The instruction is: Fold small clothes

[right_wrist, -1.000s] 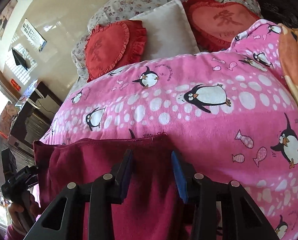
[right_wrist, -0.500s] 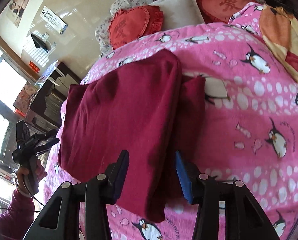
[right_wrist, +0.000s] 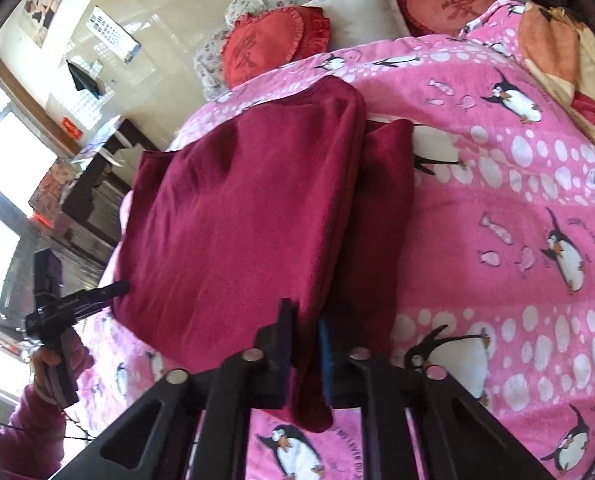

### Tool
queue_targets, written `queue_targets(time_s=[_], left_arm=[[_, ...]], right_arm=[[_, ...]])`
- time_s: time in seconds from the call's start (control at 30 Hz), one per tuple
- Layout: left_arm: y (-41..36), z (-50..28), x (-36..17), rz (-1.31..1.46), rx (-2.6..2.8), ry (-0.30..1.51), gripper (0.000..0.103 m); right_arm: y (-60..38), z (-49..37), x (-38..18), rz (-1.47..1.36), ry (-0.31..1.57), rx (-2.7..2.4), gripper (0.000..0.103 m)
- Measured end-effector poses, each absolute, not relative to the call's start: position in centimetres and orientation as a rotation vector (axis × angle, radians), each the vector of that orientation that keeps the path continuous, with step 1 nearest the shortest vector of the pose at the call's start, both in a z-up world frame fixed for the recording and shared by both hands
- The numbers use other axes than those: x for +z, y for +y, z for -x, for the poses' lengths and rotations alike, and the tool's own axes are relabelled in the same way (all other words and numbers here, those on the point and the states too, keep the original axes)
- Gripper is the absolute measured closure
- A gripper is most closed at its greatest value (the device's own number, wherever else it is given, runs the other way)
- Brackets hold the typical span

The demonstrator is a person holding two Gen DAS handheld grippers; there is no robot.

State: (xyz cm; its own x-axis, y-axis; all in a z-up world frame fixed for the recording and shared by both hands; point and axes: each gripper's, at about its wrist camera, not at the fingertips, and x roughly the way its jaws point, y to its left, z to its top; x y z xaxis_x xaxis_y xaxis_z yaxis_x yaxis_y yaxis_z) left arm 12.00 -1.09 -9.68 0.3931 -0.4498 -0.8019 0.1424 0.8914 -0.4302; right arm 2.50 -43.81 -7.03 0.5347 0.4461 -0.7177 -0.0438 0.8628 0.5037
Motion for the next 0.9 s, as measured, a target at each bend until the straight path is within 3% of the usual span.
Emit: queue_targets(time_s=[0.17,0.43,0.53,0.57,0.63,0.7,0.9], left_arm=[[0.0,-10.0,-8.8,0.294,-0.437,1.091,0.090],[0.7,-9.1,-10.0,0.305,-0.388,1.125,0.090],[0.5,-9.0,-8.2,0.249,-0.354,1.074,0.089],[0.2,-9.0,-7.5,0.212,-0.341,1.052,0.086],[-0.7,-9.5,-6.0,0.164,-0.327,1.004,0.065],[-1.7,-10.5,-5.0,0.154,-0.327,0.963,0.050],[-5.8,-15.6,-4.7,0.111,-0.299,0.917,0.048]], right_arm=[[-43.6,-0.6,-4.8,-0.500,0.931,0.418,0.097],[-44.5,-1.1,-8.2,-0.504,1.068,0.295,0.097],[-45.4,-0.9,-6.8,-0.555,1.016,0.263,0.092],[-45.5,-1.0,-5.7,-0.525,0.983,0.242,0.090],[-45.2,-1.6,-3.9,-0.469,0.930,0.220,0.076],[-44.4,-3.0,-2.6,-0.419,0.902,0.232,0.072],[-41.1,-9.0,-2.4,-0.279,0.861,0.202,0.072]])
